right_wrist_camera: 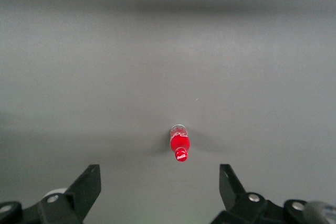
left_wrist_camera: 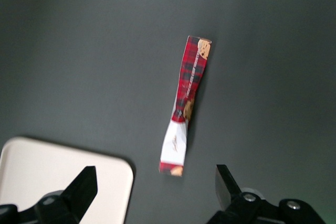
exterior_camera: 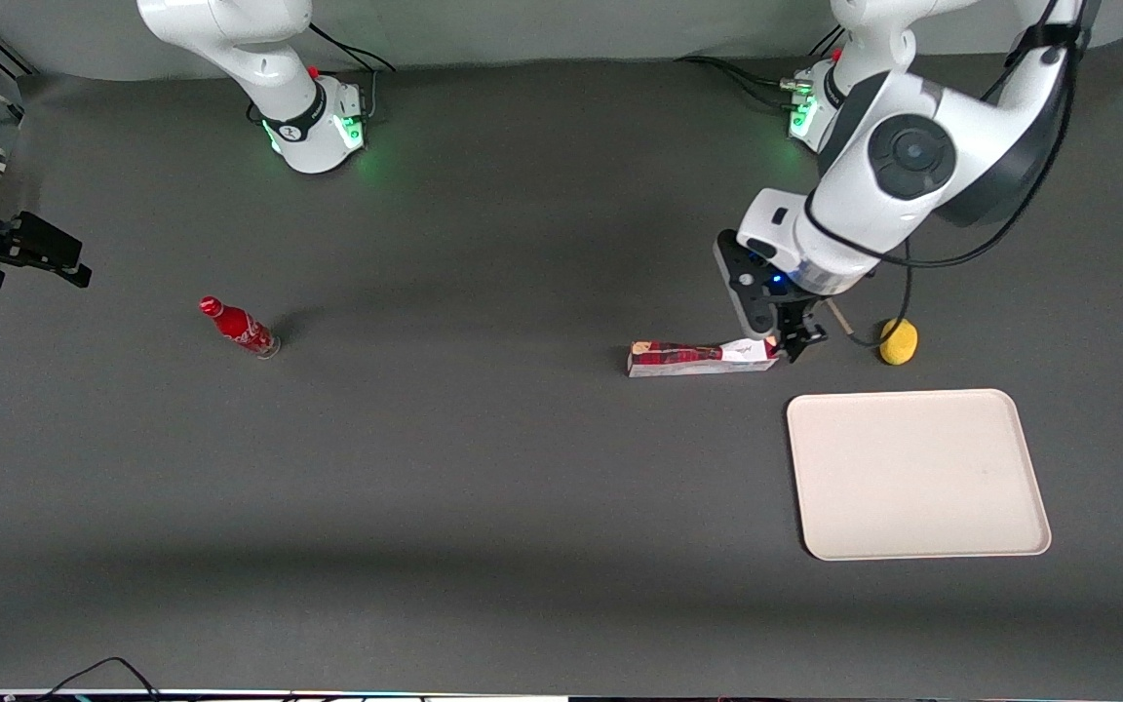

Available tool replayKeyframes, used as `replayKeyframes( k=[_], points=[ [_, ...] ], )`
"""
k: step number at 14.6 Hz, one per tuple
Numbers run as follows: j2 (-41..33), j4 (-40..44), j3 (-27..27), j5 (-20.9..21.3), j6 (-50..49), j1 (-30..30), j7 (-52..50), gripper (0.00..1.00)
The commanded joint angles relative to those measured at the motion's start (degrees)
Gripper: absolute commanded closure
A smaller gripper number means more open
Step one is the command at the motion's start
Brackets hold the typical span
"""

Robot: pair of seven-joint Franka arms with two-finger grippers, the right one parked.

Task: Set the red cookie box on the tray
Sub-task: 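Move the left gripper down over the red plaid cookie box, then close the left gripper on the cookie box's end and lift it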

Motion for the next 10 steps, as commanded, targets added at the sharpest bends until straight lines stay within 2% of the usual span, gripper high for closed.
replayKeyframes(
  k=[1, 5, 10],
  points=[
    [5.7, -2.1, -0.3, 5.5, 8.4, -1.1, 4.4, 0.0],
    [11.6, -4.1, -0.2, 10.9, 13.6, -2.5, 3.0, 0.0],
    [12.9, -8.5, 0.1, 11.3, 18.3, -3.9, -1.7, 0.0]
  ],
)
